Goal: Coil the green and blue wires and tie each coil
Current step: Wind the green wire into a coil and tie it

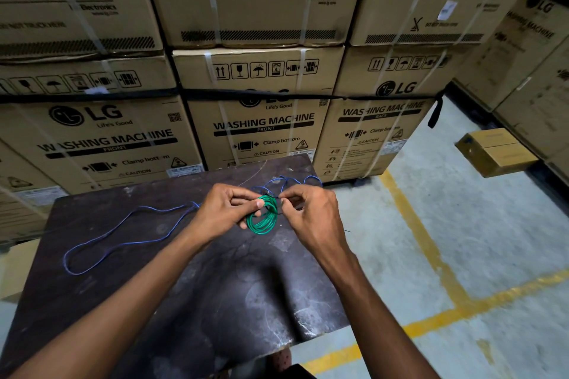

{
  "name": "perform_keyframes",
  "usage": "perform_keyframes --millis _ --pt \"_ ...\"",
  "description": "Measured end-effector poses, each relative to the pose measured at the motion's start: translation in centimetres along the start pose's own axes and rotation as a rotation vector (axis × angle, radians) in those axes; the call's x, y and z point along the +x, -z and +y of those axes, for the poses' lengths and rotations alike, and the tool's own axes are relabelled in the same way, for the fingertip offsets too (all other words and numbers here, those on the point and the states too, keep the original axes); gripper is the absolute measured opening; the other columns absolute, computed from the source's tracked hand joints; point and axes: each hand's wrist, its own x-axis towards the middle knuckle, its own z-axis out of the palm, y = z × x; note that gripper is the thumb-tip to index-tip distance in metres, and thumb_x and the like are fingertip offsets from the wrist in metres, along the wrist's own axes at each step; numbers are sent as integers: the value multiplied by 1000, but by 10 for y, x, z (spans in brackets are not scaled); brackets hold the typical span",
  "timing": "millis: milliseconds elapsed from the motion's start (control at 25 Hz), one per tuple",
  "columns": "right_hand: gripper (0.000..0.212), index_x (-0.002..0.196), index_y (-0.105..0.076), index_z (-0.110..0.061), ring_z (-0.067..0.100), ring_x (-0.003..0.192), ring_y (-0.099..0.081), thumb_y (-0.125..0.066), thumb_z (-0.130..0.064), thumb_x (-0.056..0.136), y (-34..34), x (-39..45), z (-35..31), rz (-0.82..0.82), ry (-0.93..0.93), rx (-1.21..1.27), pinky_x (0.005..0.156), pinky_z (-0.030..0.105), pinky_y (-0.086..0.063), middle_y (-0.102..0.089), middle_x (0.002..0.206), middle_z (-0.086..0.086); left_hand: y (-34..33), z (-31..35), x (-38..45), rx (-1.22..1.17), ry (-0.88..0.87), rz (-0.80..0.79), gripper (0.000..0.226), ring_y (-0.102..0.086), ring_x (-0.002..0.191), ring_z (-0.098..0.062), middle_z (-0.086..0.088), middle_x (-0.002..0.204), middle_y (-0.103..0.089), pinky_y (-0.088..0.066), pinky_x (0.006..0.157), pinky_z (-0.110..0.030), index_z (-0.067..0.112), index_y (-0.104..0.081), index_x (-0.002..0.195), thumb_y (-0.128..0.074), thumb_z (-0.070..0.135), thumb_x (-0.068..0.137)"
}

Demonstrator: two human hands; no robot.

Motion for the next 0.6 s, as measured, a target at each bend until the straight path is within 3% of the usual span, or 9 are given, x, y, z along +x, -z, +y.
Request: perform_keyframes --millis 280,600 --pt "12 90 -80 -14 11 74 -71 -70 -15 83 1 -1 3 -2 -24 28 74 29 -58 -79 83 0 -1 0 -3 34 -18 -14 13 -59 55 -5 -15 75 -78 -48 45 -17 5 -79 102 -72 8 92" --pt "13 89 -79 -13 15 73 -72 -69 -15 82 1 -1 3 -20 10 5 73 36 -59 -78 82 1 -3 1 -5 28 -20 -28 12 -59 54 -3 -7 74 -78 -48 45 -17 8 -80 101 -72 9 92"
